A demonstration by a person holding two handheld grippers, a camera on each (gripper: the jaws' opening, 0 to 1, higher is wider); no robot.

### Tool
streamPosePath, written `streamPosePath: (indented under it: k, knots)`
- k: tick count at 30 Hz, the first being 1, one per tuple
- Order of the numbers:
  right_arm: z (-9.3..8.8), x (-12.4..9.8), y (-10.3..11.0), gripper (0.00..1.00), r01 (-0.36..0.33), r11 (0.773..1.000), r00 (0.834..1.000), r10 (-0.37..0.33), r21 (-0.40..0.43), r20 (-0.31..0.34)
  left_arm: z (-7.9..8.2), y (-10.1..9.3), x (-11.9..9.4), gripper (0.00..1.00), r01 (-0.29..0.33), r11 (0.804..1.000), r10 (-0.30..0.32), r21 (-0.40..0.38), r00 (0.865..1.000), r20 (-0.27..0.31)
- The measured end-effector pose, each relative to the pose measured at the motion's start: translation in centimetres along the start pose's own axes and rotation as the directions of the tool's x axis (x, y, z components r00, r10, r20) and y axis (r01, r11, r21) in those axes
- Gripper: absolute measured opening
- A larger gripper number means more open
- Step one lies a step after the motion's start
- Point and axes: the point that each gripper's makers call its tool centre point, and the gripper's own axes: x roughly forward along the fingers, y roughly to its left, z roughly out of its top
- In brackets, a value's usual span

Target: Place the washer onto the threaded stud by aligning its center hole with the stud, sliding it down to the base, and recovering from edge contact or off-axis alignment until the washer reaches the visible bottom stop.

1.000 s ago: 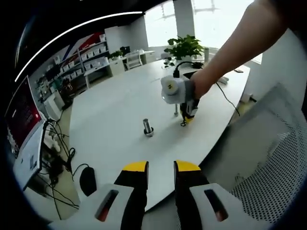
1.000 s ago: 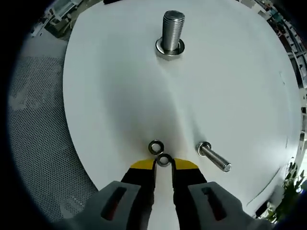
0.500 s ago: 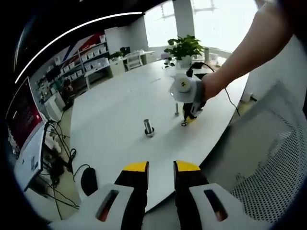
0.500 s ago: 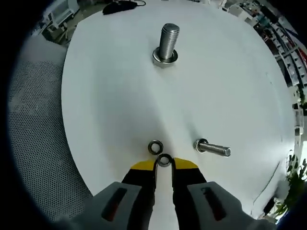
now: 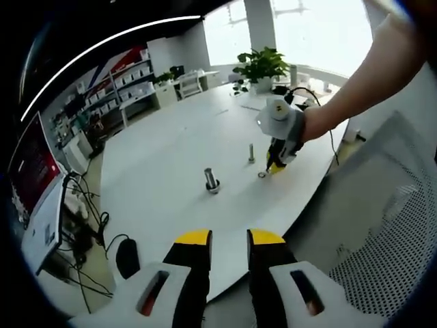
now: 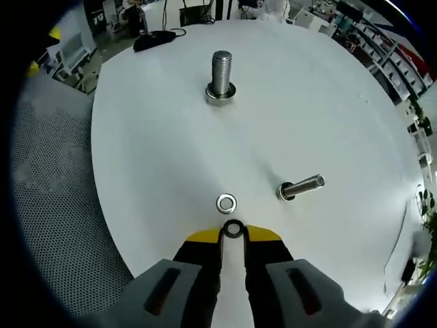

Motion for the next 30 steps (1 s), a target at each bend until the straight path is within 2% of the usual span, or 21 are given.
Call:
streamPosePath:
  k: [10,12,19,30]
  knots:
    - [2.6,-2.4,-3.4,0.14,0.041,0.998,0.993,-0.047,0.053,0.112,0.0,-0.2,0.1,0.18,0.005,1.000,-0.005,0.000,1.000,-0.007]
    - [2.9,-3.6,-3.3,0.14,0.046,0.997,0.991,-0.054,0.069,0.125,-0.1,-0.1,0.2,0.18,0.004,1.000,-0.004,0.001,1.000,-0.006]
    - [4.2,-4.3,-5.2,0.14,0.107,0.994,0.976,-0.112,0.037,0.188,0.1,-0.1,0.2,0.18,0.002,1.000,-0.002,0.001,1.000,-0.001]
    - [4.8,-3.5,-5.8,0.14,0.105,0.994,0.980,-0.106,0.014,0.170,0.1,0.0,0.1,0.18,0.002,1.000,-0.002,0.000,1.000,0.006]
